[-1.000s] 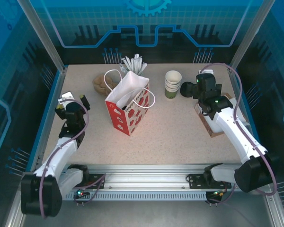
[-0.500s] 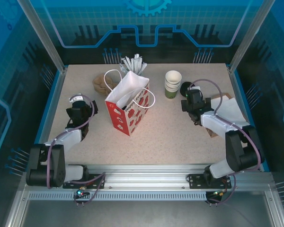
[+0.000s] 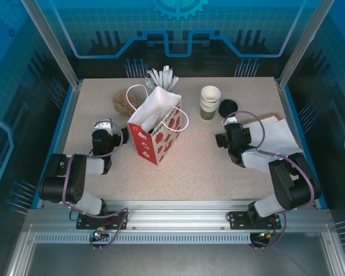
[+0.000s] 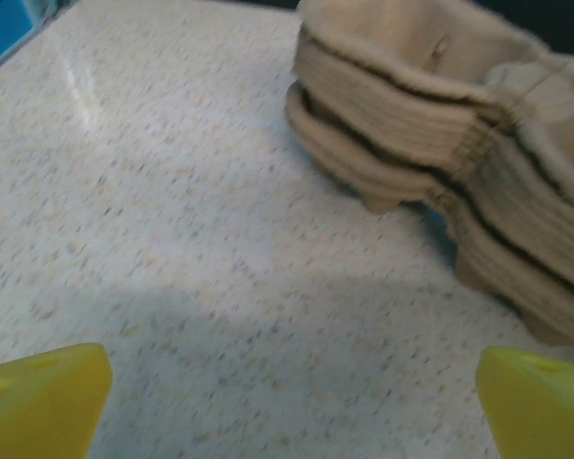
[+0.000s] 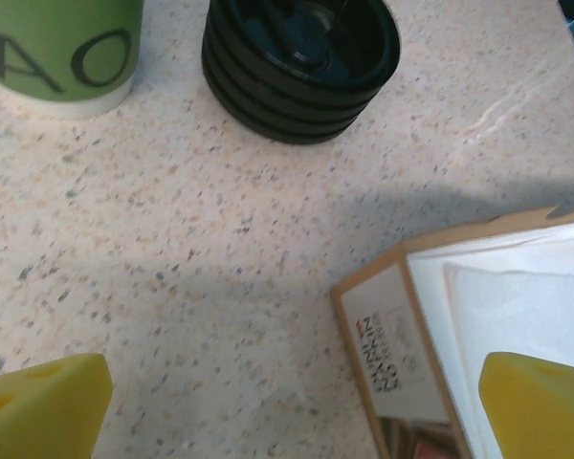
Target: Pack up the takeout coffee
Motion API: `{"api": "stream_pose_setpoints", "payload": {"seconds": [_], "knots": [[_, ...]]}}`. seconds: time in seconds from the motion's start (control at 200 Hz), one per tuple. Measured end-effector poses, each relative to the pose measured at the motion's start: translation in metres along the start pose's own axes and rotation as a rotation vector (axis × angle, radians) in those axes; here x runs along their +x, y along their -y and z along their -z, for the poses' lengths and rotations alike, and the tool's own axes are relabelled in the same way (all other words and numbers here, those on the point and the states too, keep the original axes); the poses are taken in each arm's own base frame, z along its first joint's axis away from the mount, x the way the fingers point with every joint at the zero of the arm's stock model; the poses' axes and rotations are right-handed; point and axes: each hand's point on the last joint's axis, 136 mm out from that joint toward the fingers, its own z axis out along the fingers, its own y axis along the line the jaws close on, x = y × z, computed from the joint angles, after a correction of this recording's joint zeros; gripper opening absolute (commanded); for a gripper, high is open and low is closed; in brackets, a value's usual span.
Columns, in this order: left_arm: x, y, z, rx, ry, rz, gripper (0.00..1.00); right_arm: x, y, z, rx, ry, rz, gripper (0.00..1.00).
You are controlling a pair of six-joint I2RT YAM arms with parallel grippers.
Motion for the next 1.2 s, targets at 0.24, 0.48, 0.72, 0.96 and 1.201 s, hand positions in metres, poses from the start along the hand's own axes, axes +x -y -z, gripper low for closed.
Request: {"api": "stream_pose_setpoints", "payload": {"seconds": [0.24,0.48,0.72,0.96,1.201], "knots": [[-0.001,0.007,0.001,0.029,0.015,-0.024,0.99,-0.02,0.001,0.021,-0.04,0.168,-0.033,1.0],[-0.002,0.008,0.0,0.032,0.016,-0.027,0.99,-0.01,0.037,0.022,-0.017,0.237,-0.12,1.0],[-0.002,0.008,0.0,0.033,0.016,-0.027,0.99,-0.012,0.032,0.006,-0.081,0.264,-0.155,1.0],[-0.002,0.009,0.0,0.035,0.017,-0.028,0.99,-0.005,0.023,-0.008,-0.138,0.224,-0.16,1.0],[-0.002,0.009,0.0,0.035,0.017,-0.028,0.99,-0.015,0.028,-0.009,-0.152,0.245,-0.186,1.0]]}}
